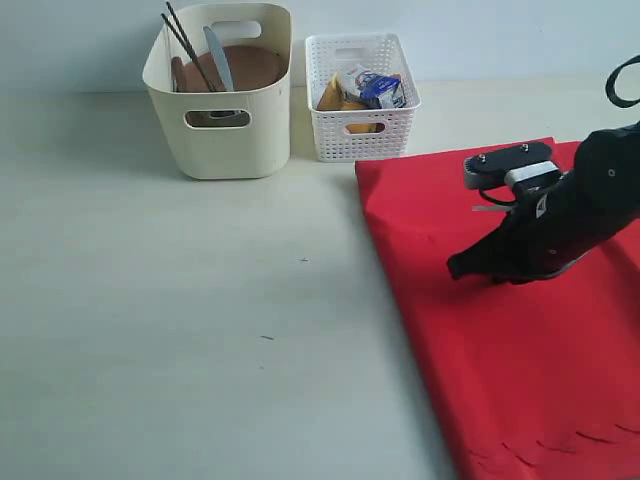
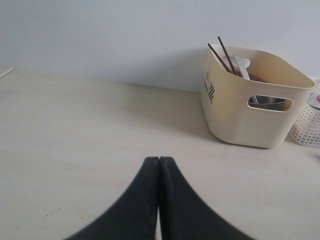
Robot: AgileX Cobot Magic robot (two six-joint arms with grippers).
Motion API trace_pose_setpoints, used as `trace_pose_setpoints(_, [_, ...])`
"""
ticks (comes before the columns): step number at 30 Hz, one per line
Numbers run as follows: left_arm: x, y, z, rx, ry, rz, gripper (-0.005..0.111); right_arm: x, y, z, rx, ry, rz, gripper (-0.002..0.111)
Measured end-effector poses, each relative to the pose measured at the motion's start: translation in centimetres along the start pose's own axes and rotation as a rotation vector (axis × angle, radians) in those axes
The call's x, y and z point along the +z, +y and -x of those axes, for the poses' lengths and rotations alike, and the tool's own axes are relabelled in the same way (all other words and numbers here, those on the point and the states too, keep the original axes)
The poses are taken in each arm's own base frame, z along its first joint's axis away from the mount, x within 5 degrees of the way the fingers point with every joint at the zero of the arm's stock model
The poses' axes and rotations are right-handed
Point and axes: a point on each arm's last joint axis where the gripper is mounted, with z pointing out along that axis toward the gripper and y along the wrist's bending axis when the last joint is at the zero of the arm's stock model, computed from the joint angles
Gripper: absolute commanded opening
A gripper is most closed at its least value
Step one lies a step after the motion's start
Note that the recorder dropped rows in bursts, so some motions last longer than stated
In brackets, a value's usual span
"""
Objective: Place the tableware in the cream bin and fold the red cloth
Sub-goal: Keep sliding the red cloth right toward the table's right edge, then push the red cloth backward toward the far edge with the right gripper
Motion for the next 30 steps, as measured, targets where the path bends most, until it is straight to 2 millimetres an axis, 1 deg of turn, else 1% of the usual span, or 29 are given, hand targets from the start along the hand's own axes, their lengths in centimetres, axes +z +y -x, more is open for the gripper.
trace_pose_setpoints(2, [0.0, 0.0, 0.0, 0.000, 0.000, 0.000, 0.002, 0.3, -0.9, 0.4, 0.023, -0.010, -0.020, 0.000])
trace_pose_setpoints(5, [0.0, 0.0, 0.0, 0.000, 0.000, 0.000, 0.002, 0.4, -2.9, 0.7, 0.087, -0.019, -0.062, 0.000])
trace_pose_setpoints(8, [0.0, 0.0, 0.0, 0.000, 0.002, 0.001, 0.002, 0.3, -5.1, 0.5, 0.151, -0.024, -0.109, 0.000])
trace_pose_setpoints(11, [0.0, 0.0, 0.0, 0.000, 0.002, 0.001, 0.002, 0.2, -6.6, 0.3, 0.204, -0.036, -0.135, 0.000])
trace_pose_setpoints(16, [0.0, 0.0, 0.0, 0.000, 0.002, 0.001, 0.002, 0.1, -8.1, 1.2, 0.240, -0.032, -0.167, 0.000])
trace_pose_setpoints(20, [0.0, 0.0, 0.0, 0.000, 0.002, 0.001, 0.002, -0.1, -8.4, 2.0, 0.238, -0.011, -0.179, 0.000])
trace_pose_setpoints(23, [0.0, 0.0, 0.0, 0.000, 0.002, 0.001, 0.002, -0.3, -8.5, 1.9, 0.221, 0.020, -0.184, 0.000])
trace_pose_setpoints(25, [0.0, 0.0, 0.0, 0.000, 0.002, 0.001, 0.002, -1.2, -8.5, 1.8, 0.217, 0.030, -0.193, 0.000])
trace_pose_setpoints(26, [0.0, 0.0, 0.0, 0.000, 0.002, 0.001, 0.002, -1.9, -8.5, 1.9, 0.220, 0.018, -0.197, 0.000])
trace_pose_setpoints(30, [0.0, 0.0, 0.0, 0.000, 0.002, 0.001, 0.002, -5.8, -8.5, 2.3, 0.241, -0.055, -0.214, 0.000])
